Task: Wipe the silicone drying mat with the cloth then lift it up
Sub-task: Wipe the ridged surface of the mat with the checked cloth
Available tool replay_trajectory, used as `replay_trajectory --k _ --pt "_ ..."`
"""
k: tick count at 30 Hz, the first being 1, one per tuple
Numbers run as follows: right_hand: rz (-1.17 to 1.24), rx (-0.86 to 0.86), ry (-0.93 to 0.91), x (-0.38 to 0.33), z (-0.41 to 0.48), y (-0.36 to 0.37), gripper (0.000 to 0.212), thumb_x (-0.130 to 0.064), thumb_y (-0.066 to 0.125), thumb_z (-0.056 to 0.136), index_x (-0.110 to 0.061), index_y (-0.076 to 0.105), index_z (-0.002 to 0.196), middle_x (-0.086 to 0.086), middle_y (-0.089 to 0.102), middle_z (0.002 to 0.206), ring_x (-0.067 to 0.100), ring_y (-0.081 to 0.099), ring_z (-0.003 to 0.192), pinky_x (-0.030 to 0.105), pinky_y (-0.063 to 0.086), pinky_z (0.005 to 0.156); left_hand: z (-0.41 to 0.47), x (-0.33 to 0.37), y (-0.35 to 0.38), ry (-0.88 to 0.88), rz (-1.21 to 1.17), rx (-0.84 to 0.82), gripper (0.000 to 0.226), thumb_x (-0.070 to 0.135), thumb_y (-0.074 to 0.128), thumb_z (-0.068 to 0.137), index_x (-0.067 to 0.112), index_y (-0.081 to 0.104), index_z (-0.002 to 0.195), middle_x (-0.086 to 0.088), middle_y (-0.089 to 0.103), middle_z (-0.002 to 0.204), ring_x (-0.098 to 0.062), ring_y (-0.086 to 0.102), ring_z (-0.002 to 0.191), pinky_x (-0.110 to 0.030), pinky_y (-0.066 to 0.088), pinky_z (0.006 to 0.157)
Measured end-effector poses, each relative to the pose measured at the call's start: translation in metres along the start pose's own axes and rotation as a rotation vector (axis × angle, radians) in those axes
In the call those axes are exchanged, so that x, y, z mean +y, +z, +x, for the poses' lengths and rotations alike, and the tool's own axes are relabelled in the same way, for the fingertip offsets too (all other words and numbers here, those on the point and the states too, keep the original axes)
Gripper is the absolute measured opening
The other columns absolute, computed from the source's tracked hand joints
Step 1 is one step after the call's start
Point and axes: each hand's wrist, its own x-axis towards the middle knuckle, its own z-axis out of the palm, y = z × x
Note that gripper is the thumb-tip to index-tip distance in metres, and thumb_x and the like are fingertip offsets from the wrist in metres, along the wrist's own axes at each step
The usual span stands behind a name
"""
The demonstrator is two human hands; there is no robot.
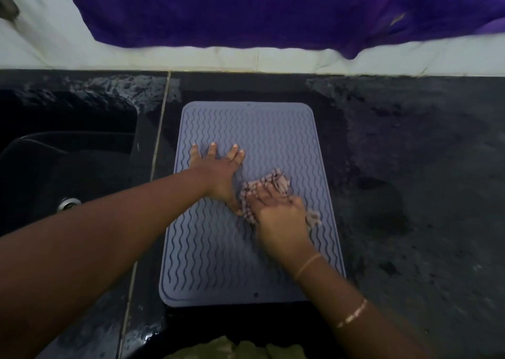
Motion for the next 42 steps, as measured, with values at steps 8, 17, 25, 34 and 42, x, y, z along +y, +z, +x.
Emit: replay_trajectory --k 8,17,25,34,42 --pt "-0.056 0.184 -0.026 0.024 0.060 0.004 0.038 -0.026 0.044 0.076 -0.020 0.072 0.103 0.002 0.073 0.105 0.020 0.071 0.088 0.034 0.052 0.077 0.000 -0.003 0.004 0.031 -0.010 0.019 0.139 0.079 0.067 0.053 0.027 -0.020 0.149 0.005 -0.022 0.158 -0.035 -0.017 0.145 -0.065 -0.011 0.110" --pt "0.083 0.030 0.000 0.004 0.000 0.000 0.051 -0.008 0.070 0.069 -0.018 0.064 0.118 0.003 0.062 0.127 0.022 0.057 0.118 0.043 0.044 0.085 0.001 -0.004 0.006 0.037 -0.050 0.038 0.138 0.075 0.070 0.056 0.026 -0.020 0.149 0.006 -0.022 0.158 -0.036 -0.017 0.145 -0.065 -0.009 0.110" --pt "0.057 0.161 -0.090 -0.011 -0.098 -0.003 0.030 -0.028 0.073 0.068 -0.030 0.073 0.098 -0.010 0.072 0.108 0.012 0.068 0.098 0.029 0.044 0.067 0.004 -0.006 0.007 0.079 -0.116 0.012 0.139 0.070 0.072 0.058 0.021 -0.021 0.149 0.001 -0.025 0.157 -0.039 -0.022 0.143 -0.056 -0.013 0.115" --pt "-0.024 0.146 0.092 0.014 0.034 -0.004 0.040 -0.013 0.073 0.063 -0.024 0.072 0.102 0.000 0.073 0.101 0.022 0.070 0.083 0.033 0.046 0.066 0.005 0.009 0.000 -0.011 0.014 -0.024 0.140 0.068 0.073 0.061 0.015 -0.024 0.148 -0.003 -0.025 0.157 -0.042 -0.015 0.144 -0.055 -0.007 0.117" --pt "0.186 0.036 0.078 -0.013 -0.068 -0.013 0.041 -0.007 0.080 0.056 -0.025 0.075 0.093 -0.001 0.073 0.099 0.022 0.069 0.089 0.040 0.050 0.070 0.002 0.004 0.003 0.020 0.028 0.014 0.136 0.070 0.069 0.063 0.016 -0.021 0.149 -0.003 -0.021 0.158 -0.042 -0.013 0.144 -0.057 -0.011 0.114"
